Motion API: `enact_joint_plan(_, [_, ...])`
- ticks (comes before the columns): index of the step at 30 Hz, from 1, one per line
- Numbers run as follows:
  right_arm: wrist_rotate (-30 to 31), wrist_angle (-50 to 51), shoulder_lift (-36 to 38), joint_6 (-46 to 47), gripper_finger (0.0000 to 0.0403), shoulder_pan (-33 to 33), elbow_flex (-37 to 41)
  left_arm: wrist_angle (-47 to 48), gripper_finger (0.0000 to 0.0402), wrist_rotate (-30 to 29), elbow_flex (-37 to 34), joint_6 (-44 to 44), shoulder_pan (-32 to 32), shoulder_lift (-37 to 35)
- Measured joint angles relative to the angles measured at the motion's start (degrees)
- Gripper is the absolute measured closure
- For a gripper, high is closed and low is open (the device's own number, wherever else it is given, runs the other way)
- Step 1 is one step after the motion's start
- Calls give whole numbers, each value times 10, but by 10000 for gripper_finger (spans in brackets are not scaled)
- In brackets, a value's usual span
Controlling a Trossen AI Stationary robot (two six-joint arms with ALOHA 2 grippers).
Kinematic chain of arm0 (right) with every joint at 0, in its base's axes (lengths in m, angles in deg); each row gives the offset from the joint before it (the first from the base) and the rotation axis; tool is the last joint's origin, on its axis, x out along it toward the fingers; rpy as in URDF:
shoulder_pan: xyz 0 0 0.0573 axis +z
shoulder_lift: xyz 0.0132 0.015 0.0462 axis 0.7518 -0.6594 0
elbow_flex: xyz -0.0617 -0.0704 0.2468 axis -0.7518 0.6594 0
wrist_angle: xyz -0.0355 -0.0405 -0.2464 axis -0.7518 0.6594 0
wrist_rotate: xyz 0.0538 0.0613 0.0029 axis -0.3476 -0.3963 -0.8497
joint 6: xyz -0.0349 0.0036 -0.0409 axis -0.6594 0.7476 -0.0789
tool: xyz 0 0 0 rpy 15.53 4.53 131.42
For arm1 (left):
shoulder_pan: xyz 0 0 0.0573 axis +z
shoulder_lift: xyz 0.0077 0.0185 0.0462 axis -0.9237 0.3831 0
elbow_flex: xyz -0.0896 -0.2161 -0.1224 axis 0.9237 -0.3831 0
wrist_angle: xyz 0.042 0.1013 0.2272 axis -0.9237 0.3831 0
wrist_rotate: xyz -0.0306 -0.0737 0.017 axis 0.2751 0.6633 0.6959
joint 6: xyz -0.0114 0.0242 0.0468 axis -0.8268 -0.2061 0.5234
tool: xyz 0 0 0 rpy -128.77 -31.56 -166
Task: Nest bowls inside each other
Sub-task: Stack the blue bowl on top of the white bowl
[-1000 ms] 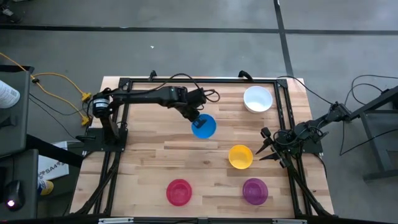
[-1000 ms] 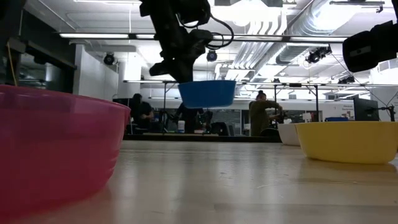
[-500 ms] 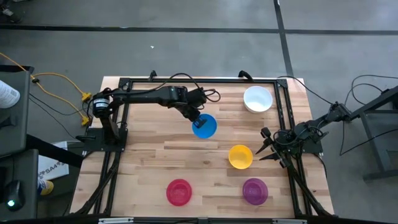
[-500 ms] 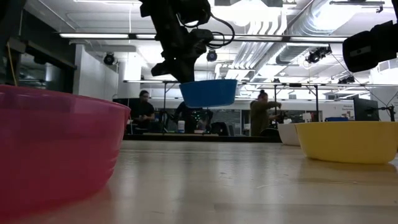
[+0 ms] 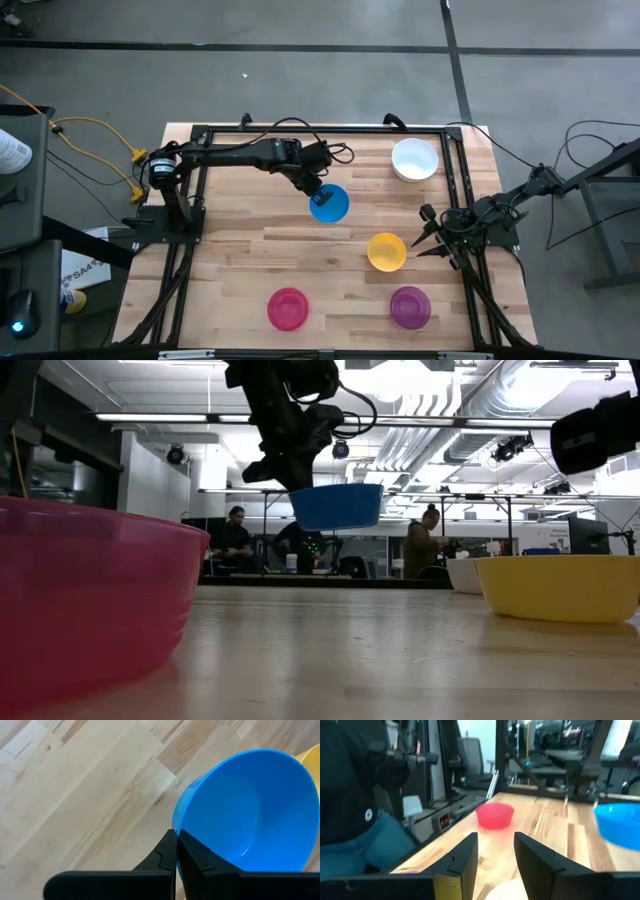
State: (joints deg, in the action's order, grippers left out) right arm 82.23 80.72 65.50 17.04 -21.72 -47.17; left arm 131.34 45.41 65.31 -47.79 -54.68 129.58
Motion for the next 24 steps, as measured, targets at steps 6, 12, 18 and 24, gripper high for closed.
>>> enact_joint_plan(6, [145,-53,1,37,282,-4,-2,8,401,2,0,-15,20,0])
enact_joint_plan(12, [166,-40,-6,48,282,-28,-12,7,401,1,0,-32,39,0])
enact_joint_plan(18, [112,-35,-70,45,282,-70,-47,-4,401,3,0,-33,37,0])
enact_joint_plan(24, [75,-36,-162,21,282,-112,-101,-4,401,3,0,-45,37,0])
